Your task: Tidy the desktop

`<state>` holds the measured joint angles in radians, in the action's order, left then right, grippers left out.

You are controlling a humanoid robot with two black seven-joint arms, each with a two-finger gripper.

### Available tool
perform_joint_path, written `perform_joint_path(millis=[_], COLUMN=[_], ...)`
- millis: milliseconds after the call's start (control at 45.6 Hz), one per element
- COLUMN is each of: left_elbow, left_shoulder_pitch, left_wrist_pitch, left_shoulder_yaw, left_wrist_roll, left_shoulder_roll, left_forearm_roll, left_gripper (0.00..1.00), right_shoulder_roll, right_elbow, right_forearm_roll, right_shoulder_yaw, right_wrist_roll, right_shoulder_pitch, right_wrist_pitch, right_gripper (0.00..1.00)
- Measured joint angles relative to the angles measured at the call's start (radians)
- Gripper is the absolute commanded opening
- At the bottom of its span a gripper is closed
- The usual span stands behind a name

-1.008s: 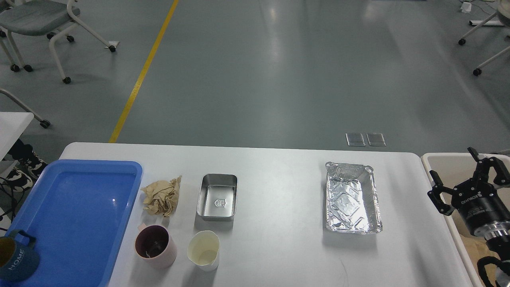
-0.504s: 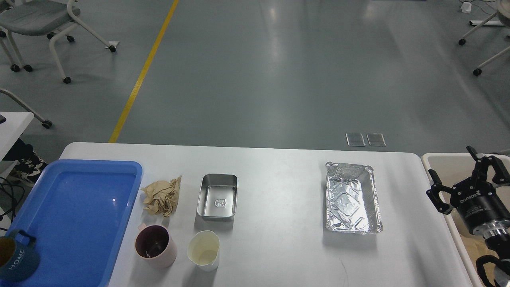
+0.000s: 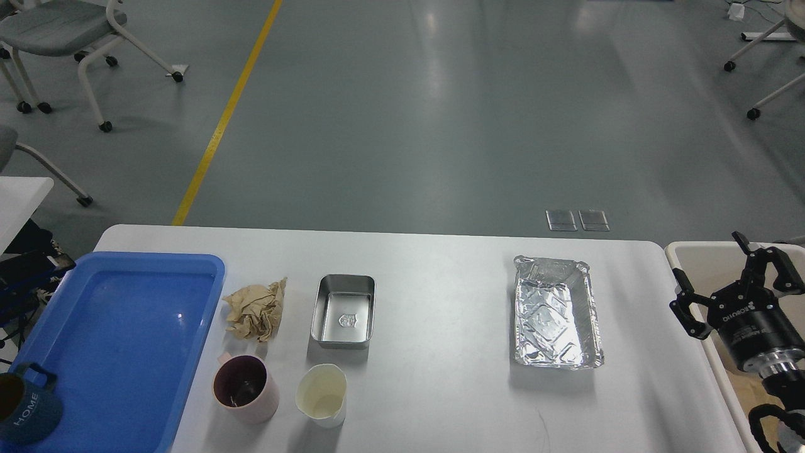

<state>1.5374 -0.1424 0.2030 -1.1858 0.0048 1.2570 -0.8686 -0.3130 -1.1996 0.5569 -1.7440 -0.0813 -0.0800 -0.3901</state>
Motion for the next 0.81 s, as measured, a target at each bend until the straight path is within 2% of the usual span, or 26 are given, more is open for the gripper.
perform_joint_path(millis=[197, 394, 613, 811], left_elbow=[-0.133, -0.246, -0.246, -0.134], left_shoulder_pitch=[0.223, 0.446, 0.528, 0.528], left_wrist_pitch=[0.004, -0.02, -0.037, -0.039], left_shoulder_yaw=[0.232, 0.481, 0.668, 0.767], left_wrist_roll=[-0.001, 0.003, 0.011, 0.009], left_shoulder_roll=[-0.136, -0.356, -0.452, -0.402], left_forearm_roll=[-0.12, -0.249, -0.261, -0.28], left_gripper=[0.94, 0.94, 0.94, 0.94], right_shoulder_roll=[0.001, 0.004, -0.003, -0.004], right_elbow=[0.0, 0.0, 0.0, 0.001], right_forearm_roll=[0.0, 0.0, 0.0, 0.001], right_shoulder_yaw=[0.0, 0.001, 0.001, 0.0], right_wrist_roll=[0.0, 0.0, 0.0, 0.0], right_shoulder_pitch=[0.0, -0.001, 0.0, 0.003], right_wrist_pitch=[-0.001, -0.001, -0.001, -0.001], right_gripper=[1.0, 1.0, 1.0, 1.0])
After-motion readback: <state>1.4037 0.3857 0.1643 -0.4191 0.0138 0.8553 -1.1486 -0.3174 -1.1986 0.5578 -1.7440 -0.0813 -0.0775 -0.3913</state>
